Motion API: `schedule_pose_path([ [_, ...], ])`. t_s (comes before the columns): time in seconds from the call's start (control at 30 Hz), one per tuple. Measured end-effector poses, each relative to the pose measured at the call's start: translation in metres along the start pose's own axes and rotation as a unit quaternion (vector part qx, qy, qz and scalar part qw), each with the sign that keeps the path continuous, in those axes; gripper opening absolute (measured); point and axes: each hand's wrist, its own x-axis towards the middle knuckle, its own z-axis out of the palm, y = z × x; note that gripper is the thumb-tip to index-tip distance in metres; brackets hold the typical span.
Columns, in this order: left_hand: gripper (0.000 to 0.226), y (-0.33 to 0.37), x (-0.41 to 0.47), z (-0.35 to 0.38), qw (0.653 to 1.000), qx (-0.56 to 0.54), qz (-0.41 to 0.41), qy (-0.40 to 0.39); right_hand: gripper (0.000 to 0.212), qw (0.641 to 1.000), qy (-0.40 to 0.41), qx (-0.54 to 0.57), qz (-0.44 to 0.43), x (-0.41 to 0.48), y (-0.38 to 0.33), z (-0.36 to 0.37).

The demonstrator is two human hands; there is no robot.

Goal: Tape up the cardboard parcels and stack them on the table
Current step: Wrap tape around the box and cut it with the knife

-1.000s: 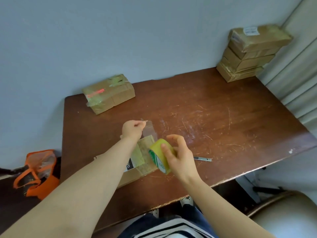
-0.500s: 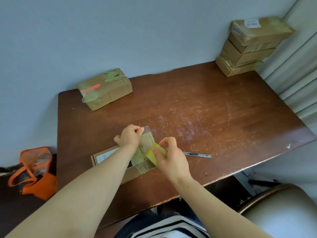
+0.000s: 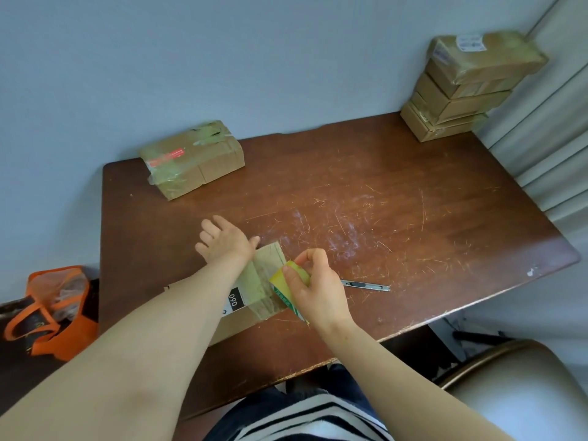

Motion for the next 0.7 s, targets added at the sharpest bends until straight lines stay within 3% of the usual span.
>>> schedule_pose_path([
  [0.03, 0.059, -0.004, 0.001, -0.003, 0.998, -0.022, 0.033, 0.052, 0.019, 1.0, 0.0, 0.002, 0.0, 0.0, 0.0, 0.0],
  [0.1, 0.014, -0.009, -0.003, -0.007, 0.97, -0.105, 0.178, 0.127, 0.019, 1.0, 0.003, 0.01, 0.001, 0.0, 0.0, -0.001],
  [0.13, 0.014, -0.008, -0.009, -0.006, 0.95, -0.139, 0.254, 0.122, 0.019, 1.0, 0.005, 0.012, 0.001, 0.0, 0.0, -0.001],
  [0.2, 0.021, -0.007, -0.023, 0.002, 0.93, -0.161, 0.328, 0.043, 0.019, 1.0, 0.008, 0.011, -0.007, 0.0, -0.001, 0.0],
  [0.27, 0.031, -0.007, -0.029, 0.014, 0.94, -0.114, 0.322, -0.013, 0.02, 1.0, 0.011, 0.01, -0.012, 0.0, -0.003, 0.0],
  [0.5, 0.035, -0.005, -0.014, 0.026, 0.952, -0.03, 0.294, -0.084, 0.021, 0.999, 0.027, 0.01, -0.018, -0.001, -0.005, 0.003],
  [0.7, 0.036, -0.008, -0.012, 0.027, 0.939, 0.018, 0.338, -0.06, 0.022, 0.998, 0.043, -0.004, -0.037, 0.002, -0.006, 0.005],
])
